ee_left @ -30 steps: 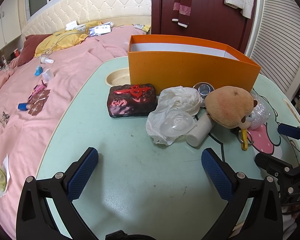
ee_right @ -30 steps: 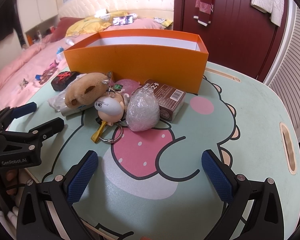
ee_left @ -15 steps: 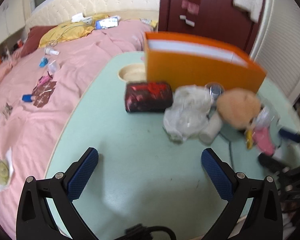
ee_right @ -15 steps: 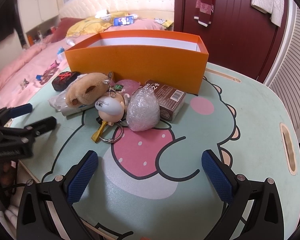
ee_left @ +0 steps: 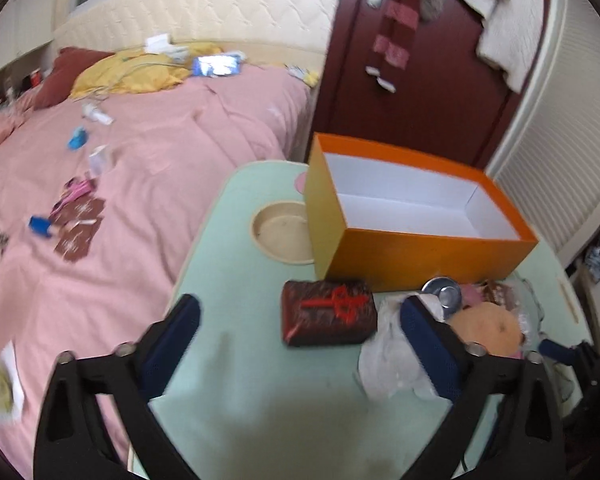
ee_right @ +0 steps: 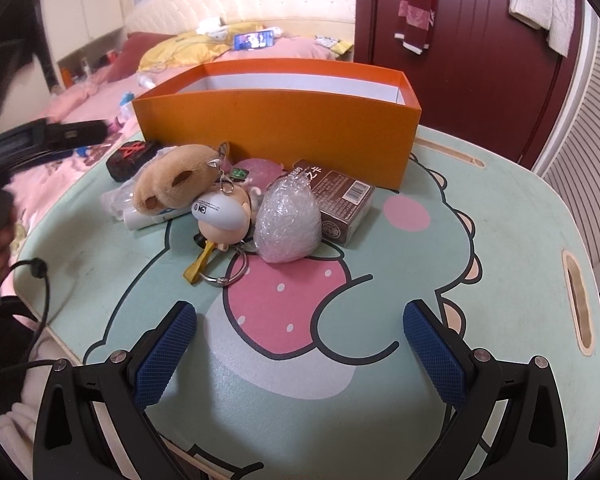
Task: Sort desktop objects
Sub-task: 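Grasp the dark red block with the left gripper while the right gripper grasps the brown carton, then carry the red block into the box with the left gripper while the right gripper carries the carton in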
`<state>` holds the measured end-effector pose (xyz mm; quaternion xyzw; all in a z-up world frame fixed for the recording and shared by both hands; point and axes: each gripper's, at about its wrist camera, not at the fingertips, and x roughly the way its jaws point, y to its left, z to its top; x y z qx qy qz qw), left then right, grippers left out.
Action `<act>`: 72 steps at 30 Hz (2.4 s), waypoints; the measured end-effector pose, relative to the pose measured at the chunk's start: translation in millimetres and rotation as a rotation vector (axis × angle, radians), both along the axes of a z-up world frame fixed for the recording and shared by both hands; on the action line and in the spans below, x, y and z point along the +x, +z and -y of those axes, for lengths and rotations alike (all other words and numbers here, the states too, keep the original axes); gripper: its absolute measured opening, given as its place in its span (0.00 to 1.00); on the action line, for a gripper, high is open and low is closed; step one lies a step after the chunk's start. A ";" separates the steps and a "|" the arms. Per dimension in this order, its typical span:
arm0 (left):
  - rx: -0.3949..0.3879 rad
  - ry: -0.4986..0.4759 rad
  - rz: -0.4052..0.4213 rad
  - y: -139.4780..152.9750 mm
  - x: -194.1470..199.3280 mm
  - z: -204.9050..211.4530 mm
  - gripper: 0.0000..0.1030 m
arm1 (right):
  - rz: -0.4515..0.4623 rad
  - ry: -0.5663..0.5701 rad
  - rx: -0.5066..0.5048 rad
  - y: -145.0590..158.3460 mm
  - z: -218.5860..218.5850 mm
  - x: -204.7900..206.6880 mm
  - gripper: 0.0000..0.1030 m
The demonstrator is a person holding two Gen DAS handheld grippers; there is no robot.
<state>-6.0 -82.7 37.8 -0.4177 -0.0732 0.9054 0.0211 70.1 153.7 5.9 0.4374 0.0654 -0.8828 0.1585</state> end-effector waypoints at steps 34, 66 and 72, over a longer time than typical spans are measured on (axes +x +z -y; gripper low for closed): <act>0.096 -0.052 0.018 -30.6 -10.3 -1.4 0.32 | 0.078 -0.177 -0.234 16.6 -15.3 -84.6 0.62; 0.130 -0.096 -0.148 24.3 7.6 -9.6 0.32 | -0.095 -0.055 -0.349 58.1 -22.4 -56.6 0.18; 0.118 -0.127 -0.185 38.4 -10.1 -16.7 0.32 | -0.154 -0.036 -0.364 77.9 -20.5 -66.3 0.18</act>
